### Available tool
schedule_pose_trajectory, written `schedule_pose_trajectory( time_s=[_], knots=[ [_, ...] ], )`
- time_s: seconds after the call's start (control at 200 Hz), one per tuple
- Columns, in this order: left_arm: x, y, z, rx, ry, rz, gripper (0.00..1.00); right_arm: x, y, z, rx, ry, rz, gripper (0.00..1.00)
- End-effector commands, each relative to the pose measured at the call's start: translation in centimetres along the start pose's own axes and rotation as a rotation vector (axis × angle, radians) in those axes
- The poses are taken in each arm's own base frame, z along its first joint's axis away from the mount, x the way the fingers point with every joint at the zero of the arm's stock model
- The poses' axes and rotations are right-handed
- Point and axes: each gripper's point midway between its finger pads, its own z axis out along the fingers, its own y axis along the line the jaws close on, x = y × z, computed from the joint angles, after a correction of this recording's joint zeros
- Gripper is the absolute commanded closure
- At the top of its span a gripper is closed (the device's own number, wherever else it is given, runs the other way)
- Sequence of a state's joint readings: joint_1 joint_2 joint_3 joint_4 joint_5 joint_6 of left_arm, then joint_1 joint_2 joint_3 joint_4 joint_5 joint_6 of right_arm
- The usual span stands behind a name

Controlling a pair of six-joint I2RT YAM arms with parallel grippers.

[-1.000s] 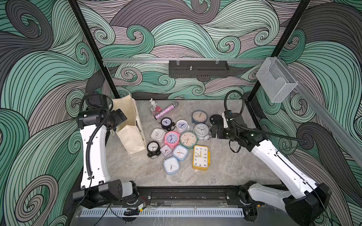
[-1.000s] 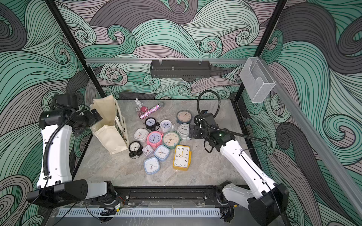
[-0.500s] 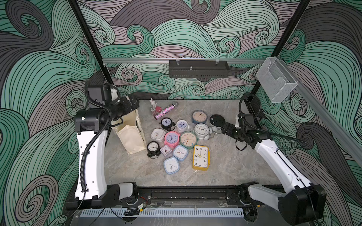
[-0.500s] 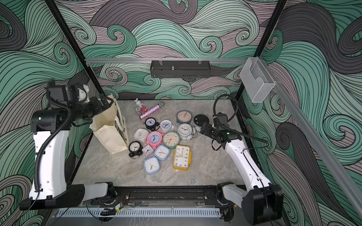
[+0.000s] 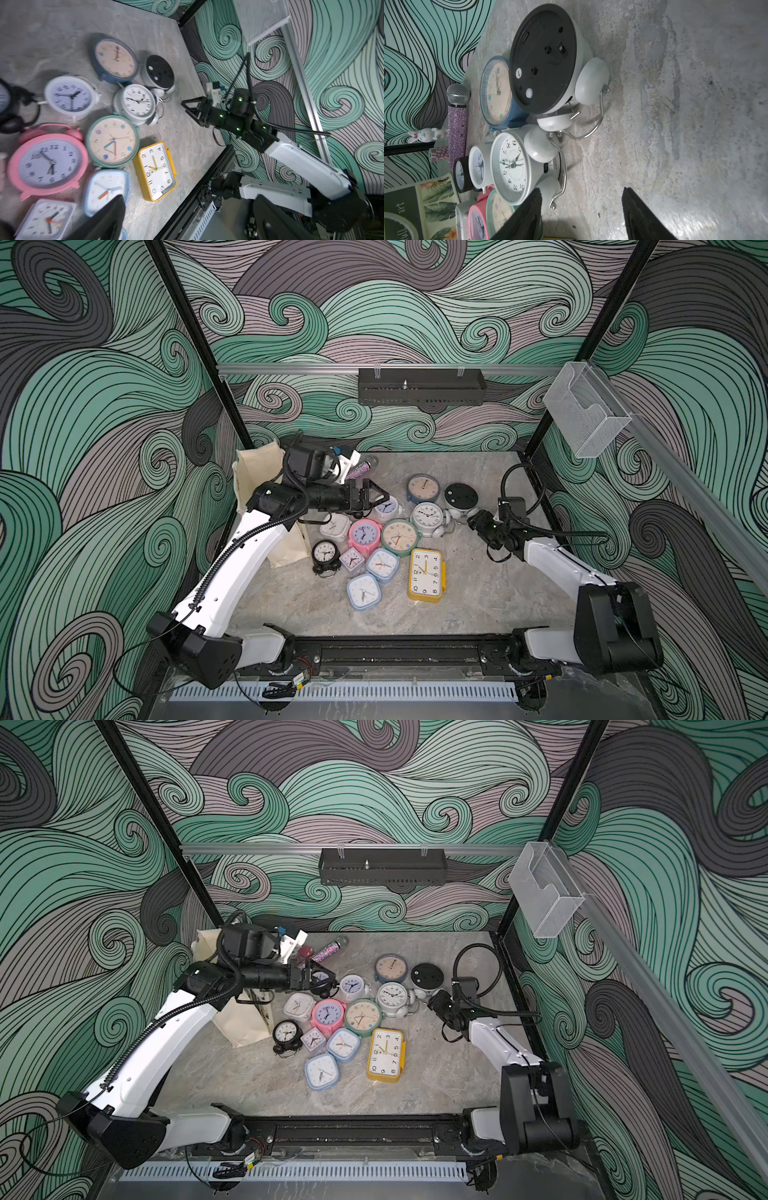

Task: Put the alarm clock into the canvas bag
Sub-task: Pick up the alarm from the center of the board.

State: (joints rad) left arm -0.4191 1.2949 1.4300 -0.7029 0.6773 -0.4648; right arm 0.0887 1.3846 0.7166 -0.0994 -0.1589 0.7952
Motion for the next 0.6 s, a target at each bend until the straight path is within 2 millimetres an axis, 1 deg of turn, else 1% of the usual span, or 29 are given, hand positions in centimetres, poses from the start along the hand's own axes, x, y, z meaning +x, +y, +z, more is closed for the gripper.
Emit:
schedule_pose_trajectory(
  time_s=[0.0,0.13,0.225,0.32,0.39,0.485,0.595],
  knots=[
    [-0.7,-1.6,1.1,0.096,-0.027,0.065,0.02,-1.4,0.8,1.7,-0.054,-0.03,0.071,0.41],
    [0.8,0.2,2.5,0.058,0.01,0.048,0.02,-1.1,0.2,3.3,-0.054,-0.011,0.117,0.43],
    [1.6,1.2,3.1,0.028,0.03,0.042,0.02,-0.9,-0.1,4.2,-0.052,-0.004,0.13,0.48],
    [2.2,1.4,3.4,0.014,0.042,0.044,0.02,-1.1,-0.5,4.9,-0.048,-0.009,0.148,0.5],
    [2.7,1.6,3.8,0.011,0.058,0.039,0.02,-1.0,-0.8,5.4,-0.042,0.0,0.166,0.57],
    [3.3,2.0,4.1,-0.001,0.071,0.034,0.02,-0.9,-1.1,6.1,-0.039,0.0,0.182,0.57],
    [3.7,2.1,4.3,-0.006,0.081,0.029,0.02,-0.8,-1.5,7.1,-0.038,0.014,0.203,0.61]
  ],
)
